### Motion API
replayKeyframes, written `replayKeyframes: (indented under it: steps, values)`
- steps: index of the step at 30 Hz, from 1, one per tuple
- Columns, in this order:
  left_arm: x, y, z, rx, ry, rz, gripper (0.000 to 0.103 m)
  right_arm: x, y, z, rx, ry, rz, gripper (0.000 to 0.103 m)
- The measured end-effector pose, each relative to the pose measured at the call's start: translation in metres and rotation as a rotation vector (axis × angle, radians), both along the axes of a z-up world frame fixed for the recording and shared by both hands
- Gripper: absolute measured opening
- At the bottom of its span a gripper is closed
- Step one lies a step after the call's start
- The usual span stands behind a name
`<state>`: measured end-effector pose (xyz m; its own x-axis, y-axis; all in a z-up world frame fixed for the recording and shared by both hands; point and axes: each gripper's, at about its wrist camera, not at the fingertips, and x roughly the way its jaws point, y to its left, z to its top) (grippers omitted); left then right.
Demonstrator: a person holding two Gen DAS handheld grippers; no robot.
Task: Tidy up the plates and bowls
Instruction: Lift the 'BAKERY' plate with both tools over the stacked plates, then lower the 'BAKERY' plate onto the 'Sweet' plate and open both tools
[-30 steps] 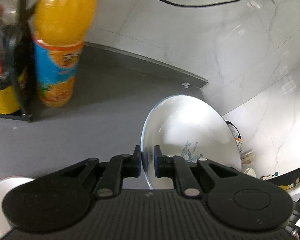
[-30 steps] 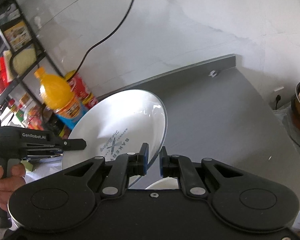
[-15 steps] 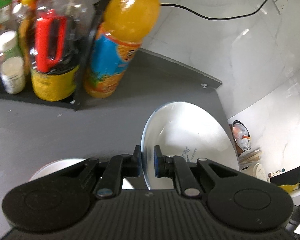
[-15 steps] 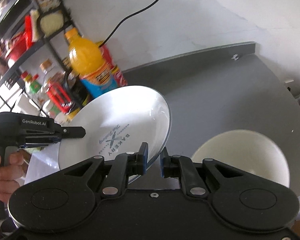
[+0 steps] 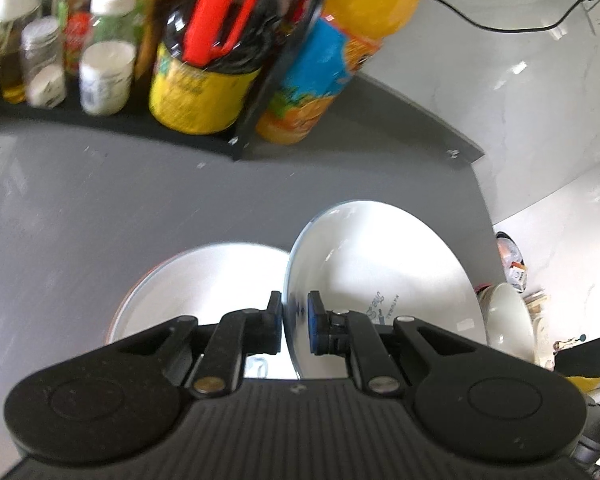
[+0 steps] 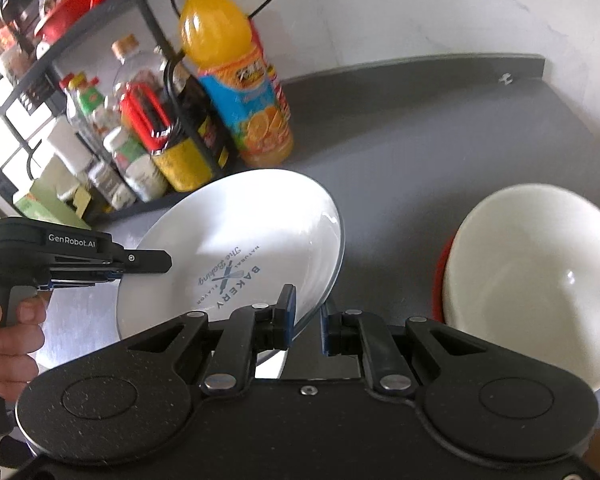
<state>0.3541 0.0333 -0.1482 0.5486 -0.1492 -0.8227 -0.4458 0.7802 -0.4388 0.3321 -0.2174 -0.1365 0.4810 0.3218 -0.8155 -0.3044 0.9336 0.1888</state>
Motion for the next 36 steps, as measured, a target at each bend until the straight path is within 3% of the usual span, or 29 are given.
replayKeyframes:
  steps: [16, 36]
  values:
    - [-0.042, 0.013, -0.040, -0.022, 0.068, 0.081, 0.011, -0.021, 0.035, -0.025, -0.077, 0.039, 0.099, 0.013]
    - [-0.055, 0.015, -0.053, 0.024, 0.123, 0.110, 0.013, -0.020, 0.053, -0.046, -0.110, 0.087, 0.130, 0.013]
